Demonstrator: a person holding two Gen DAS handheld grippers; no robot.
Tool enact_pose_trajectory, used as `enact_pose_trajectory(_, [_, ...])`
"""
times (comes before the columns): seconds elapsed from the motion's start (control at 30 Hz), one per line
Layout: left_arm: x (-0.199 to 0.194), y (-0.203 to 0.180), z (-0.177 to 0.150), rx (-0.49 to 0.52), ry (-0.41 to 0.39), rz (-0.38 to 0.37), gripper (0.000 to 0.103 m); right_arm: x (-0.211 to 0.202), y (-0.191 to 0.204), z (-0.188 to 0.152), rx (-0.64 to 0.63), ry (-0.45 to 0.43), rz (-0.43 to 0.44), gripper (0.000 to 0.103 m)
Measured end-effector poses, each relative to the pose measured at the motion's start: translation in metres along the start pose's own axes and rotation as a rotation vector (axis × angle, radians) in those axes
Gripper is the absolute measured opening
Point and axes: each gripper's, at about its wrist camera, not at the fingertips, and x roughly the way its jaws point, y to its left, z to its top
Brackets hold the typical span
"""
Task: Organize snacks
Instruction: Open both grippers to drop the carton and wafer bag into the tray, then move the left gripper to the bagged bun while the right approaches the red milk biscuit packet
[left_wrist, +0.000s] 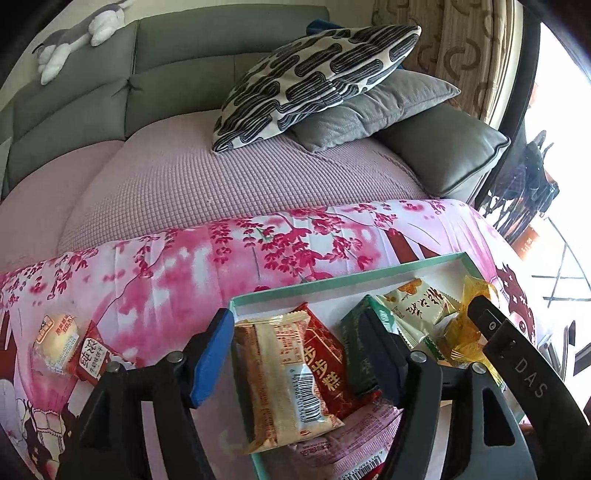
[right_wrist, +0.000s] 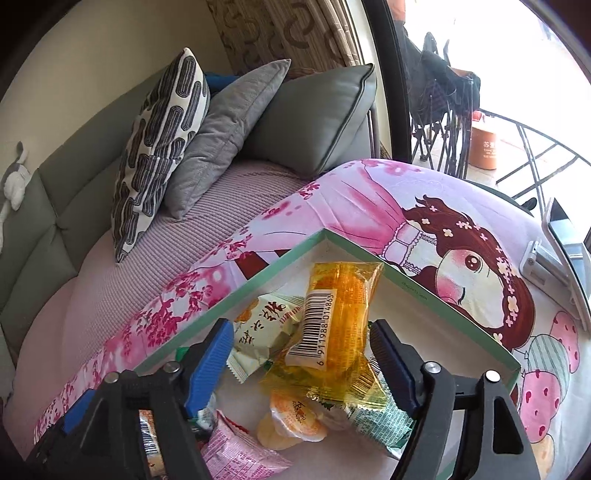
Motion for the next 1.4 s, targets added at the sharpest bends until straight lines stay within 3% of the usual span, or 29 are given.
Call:
enact_pose_trajectory(0.13, [-0.001,0.014,0.000,-0.033,-0.001,0.022,0.083,-0.006,0.010,-0.001,-0.043,-0.032,0.003,0.103])
enact_pose_trajectory(0.57, [-0.003,0.056,-0.004,-0.117,-0.015,0.098,0.094,-0.008,0.031,-0.006,-0.096,-0.015,0.060,0.103])
enact_pose_trajectory(0.73, [-0.011,0.090,-0.009,-0.178,-0.022,0.174,0.094,-0.013,0.056,-0.014,-0.160,-0.001,0.113,0.103])
enact_pose_trajectory(0.93, [-0.027,0.138,-0.020,-0.263,-0.029,0.316,0.094,-0.025,0.087,-0.027,-0.233,0.004,0.197,0.103])
enact_pose_trajectory(1.1, [-0.045,0.174,-0.031,-0.346,-0.047,0.380,0.094,-0.032,0.111,-0.040,-0.297,0.006,0.232,0.103])
enact_pose_trajectory(1.4, [-0.046,0.215,-0.048,-0.471,-0.024,0.396,0.094,-0.036,0.164,-0.076,-0.499,0.033,0.353,0.103])
